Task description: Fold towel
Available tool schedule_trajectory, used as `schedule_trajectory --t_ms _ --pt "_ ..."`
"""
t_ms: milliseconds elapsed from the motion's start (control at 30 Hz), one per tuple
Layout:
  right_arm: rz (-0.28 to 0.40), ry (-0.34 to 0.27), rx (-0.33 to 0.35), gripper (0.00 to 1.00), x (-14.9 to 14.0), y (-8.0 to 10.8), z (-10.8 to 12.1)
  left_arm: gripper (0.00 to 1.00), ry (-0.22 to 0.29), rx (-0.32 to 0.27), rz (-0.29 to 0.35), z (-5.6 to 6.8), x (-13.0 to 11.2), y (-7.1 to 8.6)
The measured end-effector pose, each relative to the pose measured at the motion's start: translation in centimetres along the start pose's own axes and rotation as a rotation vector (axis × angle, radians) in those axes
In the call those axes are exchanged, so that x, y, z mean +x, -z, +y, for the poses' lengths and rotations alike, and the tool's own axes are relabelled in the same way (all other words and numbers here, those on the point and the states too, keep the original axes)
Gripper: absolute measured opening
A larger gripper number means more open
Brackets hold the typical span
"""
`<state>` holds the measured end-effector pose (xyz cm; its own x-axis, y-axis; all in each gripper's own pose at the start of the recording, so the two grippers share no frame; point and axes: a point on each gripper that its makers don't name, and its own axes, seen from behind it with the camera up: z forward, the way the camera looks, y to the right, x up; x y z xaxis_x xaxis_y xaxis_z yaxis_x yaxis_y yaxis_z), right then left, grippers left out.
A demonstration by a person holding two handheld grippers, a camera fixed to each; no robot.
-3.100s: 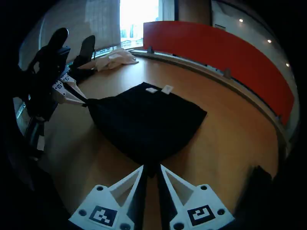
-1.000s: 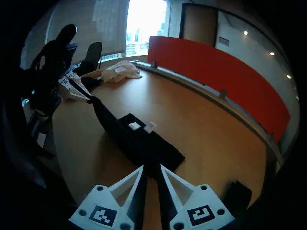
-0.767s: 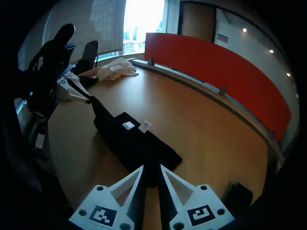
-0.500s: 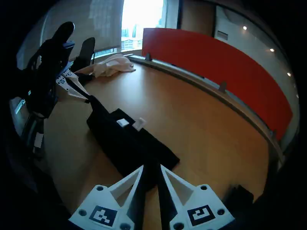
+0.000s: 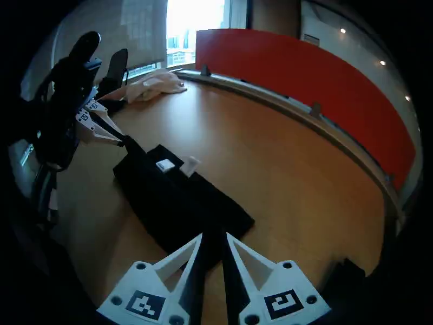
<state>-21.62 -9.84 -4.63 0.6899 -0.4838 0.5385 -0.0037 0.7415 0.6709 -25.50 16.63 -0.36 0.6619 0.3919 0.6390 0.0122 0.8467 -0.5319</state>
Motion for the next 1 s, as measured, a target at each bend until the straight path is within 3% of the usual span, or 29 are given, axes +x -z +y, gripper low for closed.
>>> schedule_trajectory --t_ms 400,567,667,767,900,1000 --pt "-0.037 -0.049 -0.016 0.17 -1.8 -3.2 1.2 0.12 -0.013 0.021 -0.04 -0.7 -1.2 -3.5" --pt "-0.042 -0.06 -0.029 0.19 -2.2 -4.1 1.5 0.17 -0.003 0.031 -0.047 -1.3 -1.2 -4.4" --pt "-0.045 -0.063 -0.038 0.24 -2.4 -4.5 1.8 0.24 0.002 0.039 -0.052 -1.7 -1.4 -4.8" --pt "-0.049 -0.065 -0.048 0.31 -2.6 -4.8 2.1 0.24 -0.001 0.045 -0.062 -2.0 -1.7 -5.3" --pt "-0.056 -0.064 -0.07 0.51 -2.9 -5.1 2.7 0.28 -0.021 0.058 -0.072 -2.3 -1.9 -5.8" --pt "-0.058 -0.059 -0.08 0.57 -3.0 -5.3 3.1 0.36 -0.041 0.068 -0.071 -2.4 -1.8 -6.0"
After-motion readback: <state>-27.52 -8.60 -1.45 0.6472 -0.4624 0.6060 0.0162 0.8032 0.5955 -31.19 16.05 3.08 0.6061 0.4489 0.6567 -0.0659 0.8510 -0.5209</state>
